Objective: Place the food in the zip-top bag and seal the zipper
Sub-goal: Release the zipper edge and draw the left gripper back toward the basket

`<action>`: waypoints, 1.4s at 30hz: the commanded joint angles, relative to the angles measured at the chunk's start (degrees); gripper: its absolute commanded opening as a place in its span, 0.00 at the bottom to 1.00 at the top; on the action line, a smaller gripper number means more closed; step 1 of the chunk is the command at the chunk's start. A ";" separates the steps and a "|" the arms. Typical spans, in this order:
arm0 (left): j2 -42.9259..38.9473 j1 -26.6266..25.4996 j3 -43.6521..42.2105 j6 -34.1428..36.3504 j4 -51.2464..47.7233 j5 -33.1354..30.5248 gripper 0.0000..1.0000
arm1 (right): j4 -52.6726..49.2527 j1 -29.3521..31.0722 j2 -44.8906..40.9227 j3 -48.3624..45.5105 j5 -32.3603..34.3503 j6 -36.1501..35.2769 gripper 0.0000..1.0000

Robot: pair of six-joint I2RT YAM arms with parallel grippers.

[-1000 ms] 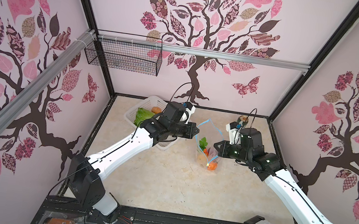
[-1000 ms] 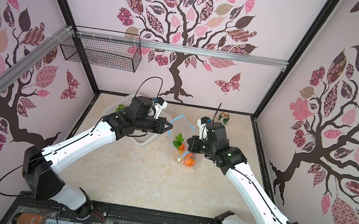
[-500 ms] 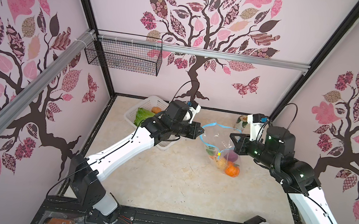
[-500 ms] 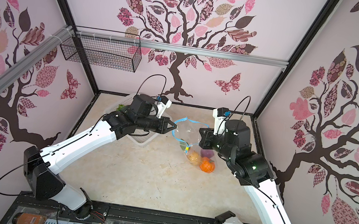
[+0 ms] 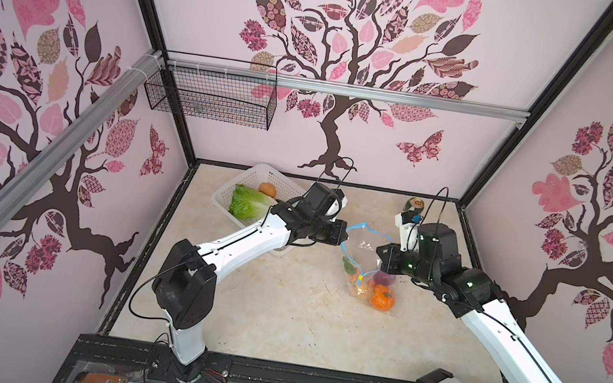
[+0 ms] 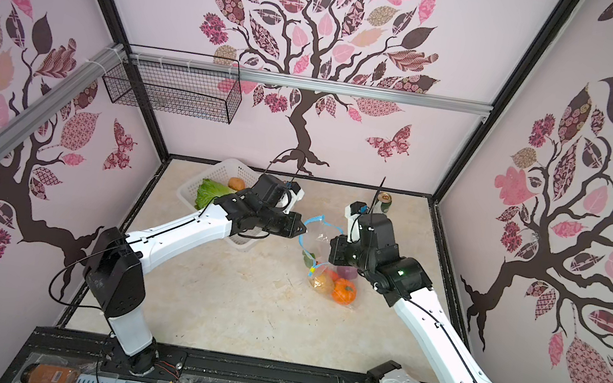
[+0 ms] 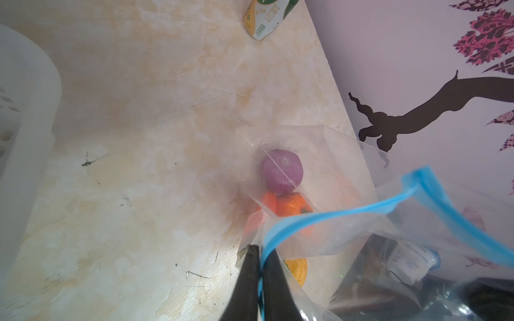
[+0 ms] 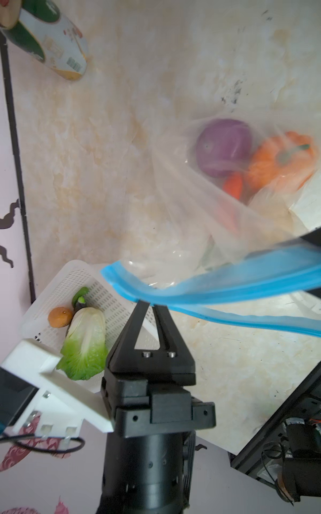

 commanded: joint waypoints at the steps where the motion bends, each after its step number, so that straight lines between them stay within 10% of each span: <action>1: -3.19 2.32 1.27 1.82 -0.86 -2.28 0.63 | 4.75 0.06 0.39 -2.46 2.75 1.05 0.00; 14: 7.61 9.57 7.31 9.45 -1.98 -8.46 0.98 | 16.88 -6.96 1.16 -7.33 3.87 4.74 0.00; 26: 25.65 9.07 25.58 12.00 -9.87 -7.57 0.93 | 18.95 -8.79 1.61 -8.18 3.50 4.09 0.00; 42: 0.14 3.91 -13.93 5.40 -5.16 -4.45 0.92 | 20.51 -8.88 5.98 -6.27 -0.38 3.60 0.00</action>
